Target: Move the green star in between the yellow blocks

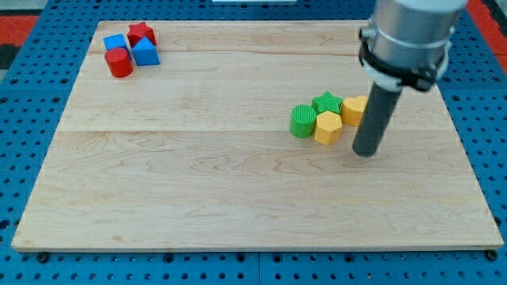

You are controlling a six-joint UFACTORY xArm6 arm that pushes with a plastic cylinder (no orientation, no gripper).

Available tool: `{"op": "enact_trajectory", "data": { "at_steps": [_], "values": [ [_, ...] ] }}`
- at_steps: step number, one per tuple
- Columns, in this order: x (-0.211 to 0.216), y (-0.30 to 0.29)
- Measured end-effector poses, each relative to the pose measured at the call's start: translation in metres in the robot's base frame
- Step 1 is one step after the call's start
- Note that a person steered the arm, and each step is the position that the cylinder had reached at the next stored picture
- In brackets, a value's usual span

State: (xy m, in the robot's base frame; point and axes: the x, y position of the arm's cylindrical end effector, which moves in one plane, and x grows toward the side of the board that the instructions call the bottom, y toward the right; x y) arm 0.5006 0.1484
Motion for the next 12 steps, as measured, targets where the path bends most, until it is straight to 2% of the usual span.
{"op": "enact_trajectory", "data": {
  "at_steps": [1,2,3,4,6,7,8,10,11,12],
  "values": [
    [-0.007,-0.066],
    [-0.04,-0.089],
    [-0.059,-0.018],
    [-0.069,-0.006],
    [-0.021,-0.018],
    [-0.018,0.026],
    [-0.049,0.06],
    [-0.081,0.009],
    [-0.046,0.066],
    [-0.029,-0.029]
  ]
}}
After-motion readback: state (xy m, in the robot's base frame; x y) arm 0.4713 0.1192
